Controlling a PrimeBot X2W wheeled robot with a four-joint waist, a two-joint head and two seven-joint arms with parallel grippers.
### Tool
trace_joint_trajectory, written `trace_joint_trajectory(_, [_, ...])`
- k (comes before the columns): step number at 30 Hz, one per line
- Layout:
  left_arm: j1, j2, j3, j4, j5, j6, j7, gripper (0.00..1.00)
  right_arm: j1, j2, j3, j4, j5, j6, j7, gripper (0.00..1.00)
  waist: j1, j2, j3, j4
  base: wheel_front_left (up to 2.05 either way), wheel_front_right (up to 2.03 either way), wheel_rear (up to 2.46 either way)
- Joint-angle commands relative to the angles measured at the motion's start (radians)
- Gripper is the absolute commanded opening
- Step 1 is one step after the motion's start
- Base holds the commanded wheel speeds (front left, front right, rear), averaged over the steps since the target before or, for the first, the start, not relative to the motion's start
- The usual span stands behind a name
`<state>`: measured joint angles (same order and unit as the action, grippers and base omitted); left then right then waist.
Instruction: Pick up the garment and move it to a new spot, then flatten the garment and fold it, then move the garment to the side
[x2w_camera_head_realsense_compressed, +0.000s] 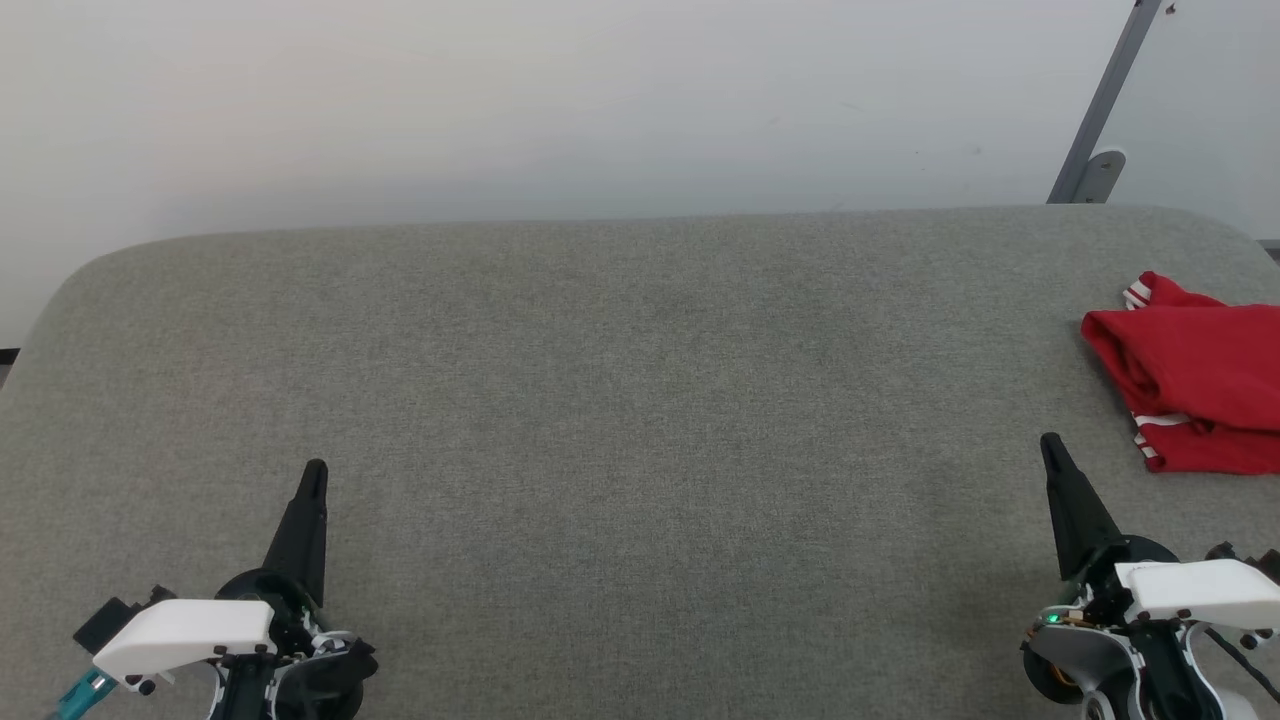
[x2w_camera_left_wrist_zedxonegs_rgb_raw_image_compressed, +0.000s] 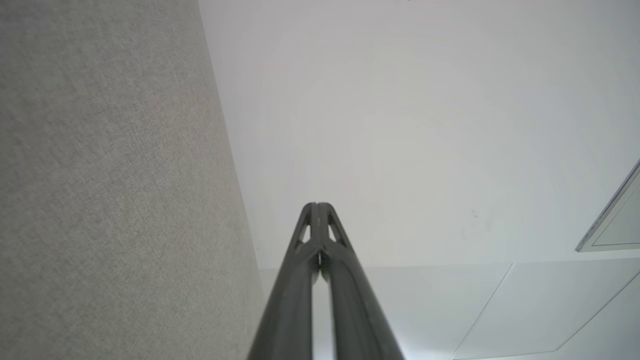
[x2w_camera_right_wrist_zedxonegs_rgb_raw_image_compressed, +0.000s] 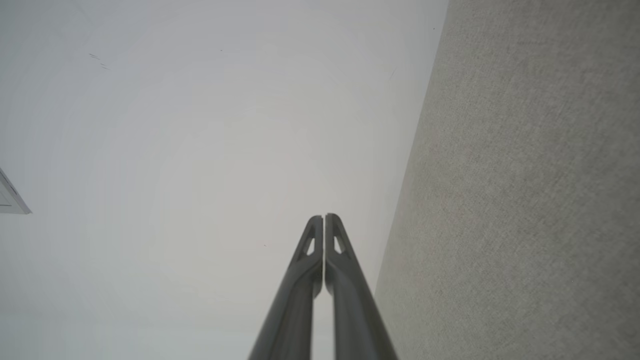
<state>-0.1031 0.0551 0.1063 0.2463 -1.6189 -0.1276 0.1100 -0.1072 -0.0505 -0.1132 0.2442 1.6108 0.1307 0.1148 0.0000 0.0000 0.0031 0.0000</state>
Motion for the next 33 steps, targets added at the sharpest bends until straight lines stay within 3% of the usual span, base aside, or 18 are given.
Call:
trace_joint_trajectory(1, [-0.012, -0.002, 0.004, 0.0, 0.003, -0.006, 0.002, 0.0, -0.004, 0.001, -0.002, 0.002, 0.004, 0.0, 0.002, 0.0, 0.0, 0.0, 0.0, 0.0, 0.0, 0.0, 0.0])
trace_joint_trajectory(33, [-0.013, -0.003, 0.007, 0.0, 0.005, -0.006, 0.006, 0.0, -0.004, 0.001, -0.002, 0.002, 0.004, 0.0, 0.001, 0.0, 0.0, 0.0, 0.0, 0.0, 0.0, 0.0, 0.0])
